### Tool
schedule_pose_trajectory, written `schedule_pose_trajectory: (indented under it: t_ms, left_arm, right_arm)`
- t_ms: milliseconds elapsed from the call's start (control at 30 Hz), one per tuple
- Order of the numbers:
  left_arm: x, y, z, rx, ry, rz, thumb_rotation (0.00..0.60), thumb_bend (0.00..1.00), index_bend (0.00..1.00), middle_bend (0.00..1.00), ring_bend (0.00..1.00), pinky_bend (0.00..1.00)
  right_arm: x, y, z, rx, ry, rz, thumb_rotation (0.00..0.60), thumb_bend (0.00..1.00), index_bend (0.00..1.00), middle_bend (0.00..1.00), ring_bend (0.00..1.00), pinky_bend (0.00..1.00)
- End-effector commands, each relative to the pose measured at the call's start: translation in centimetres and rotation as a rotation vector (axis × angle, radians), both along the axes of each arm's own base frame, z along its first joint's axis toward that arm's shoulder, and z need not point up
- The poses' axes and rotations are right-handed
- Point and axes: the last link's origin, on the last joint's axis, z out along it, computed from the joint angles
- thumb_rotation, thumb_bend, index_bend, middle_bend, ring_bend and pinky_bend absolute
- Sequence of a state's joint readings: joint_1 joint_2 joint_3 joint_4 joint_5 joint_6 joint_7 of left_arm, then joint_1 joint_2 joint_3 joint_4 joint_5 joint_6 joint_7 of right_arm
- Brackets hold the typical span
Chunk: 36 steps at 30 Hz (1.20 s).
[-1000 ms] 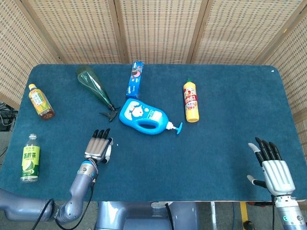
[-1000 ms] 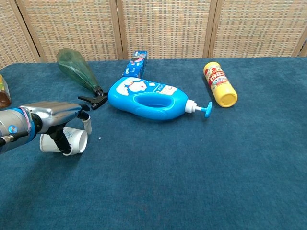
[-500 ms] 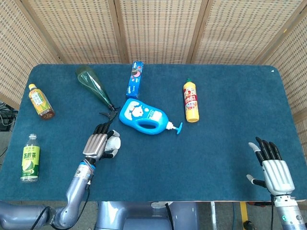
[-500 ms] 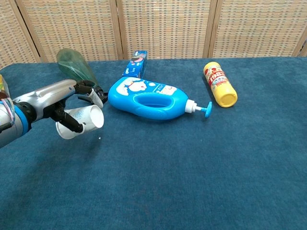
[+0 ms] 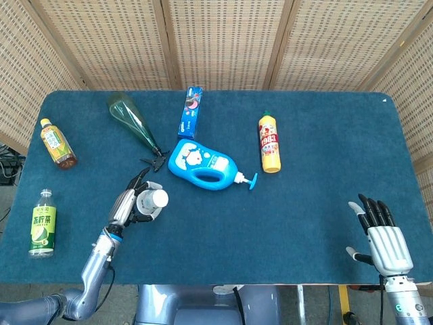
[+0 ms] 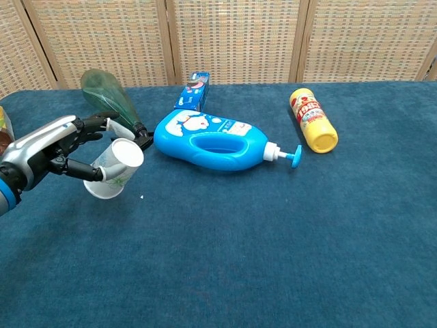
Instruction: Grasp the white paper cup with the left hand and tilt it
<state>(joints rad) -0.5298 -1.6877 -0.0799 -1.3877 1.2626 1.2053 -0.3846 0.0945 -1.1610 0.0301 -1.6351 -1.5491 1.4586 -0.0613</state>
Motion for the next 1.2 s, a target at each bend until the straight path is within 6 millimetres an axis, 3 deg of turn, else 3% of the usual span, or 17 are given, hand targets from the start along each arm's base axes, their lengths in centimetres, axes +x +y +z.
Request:
schedule_pose_trajectory:
  t_ms: [33,267,567,800,1000,1200]
  left_arm:
    - [-0.9,-0.6,-0.8,-0.043,-0.045,0.006,0.6,0.35,0.48,0.0,0.0,0.0]
    - [-1.9,-0.9,-1.6,-0.094,-0.113,-0.008,0.6,0.33,0.48,0.0,0.0,0.0]
    - [-3.3,-1.2,-2.2,-0.135,-0.069,-0.035,0.6,0.33,0.48,0.0,0.0,0.0]
    - [-4.4,-1.2,-0.9,-0.111,-0.008,-0.065,0.6,0.31,0.45,0.0,0.0,0.0]
    - [-5.4,-1.5,0.2,-0.121,0.06,-0.074,0.6,0.29,0.37,0.0,0.0,0.0]
    - [-6.9,-2.0,1.0,-0.137,0.131,-0.073,0.6,0.26,0.17,0.0,0.0,0.0]
  right_arm:
    - [0.0,0.0,0.0,0.001,0.001,0.0,0.6,0.0,0.0,0.0,0.0,0.0]
    - [0.0,0.0,-0.2,0.005,0.003,0.001,0.6,0.0,0.0,0.0,0.0,0.0]
    - [0.0,0.0,-0.4,0.012,0.007,0.0,0.6,0.0,0.0,0.0,0.0,0.0]
    - [0.0,0.0,-0.4,0.012,0.01,-0.001,0.6,0.0,0.0,0.0,0.0,0.0]
    - [0.0,0.1,-0.4,0.012,0.008,-0.002,0.6,0.0,0.0,0.0,0.0,0.0]
    - [0.2,0.2,-0.3,0.011,0.003,0.001,0.6,0.0,0.0,0.0,0.0,0.0]
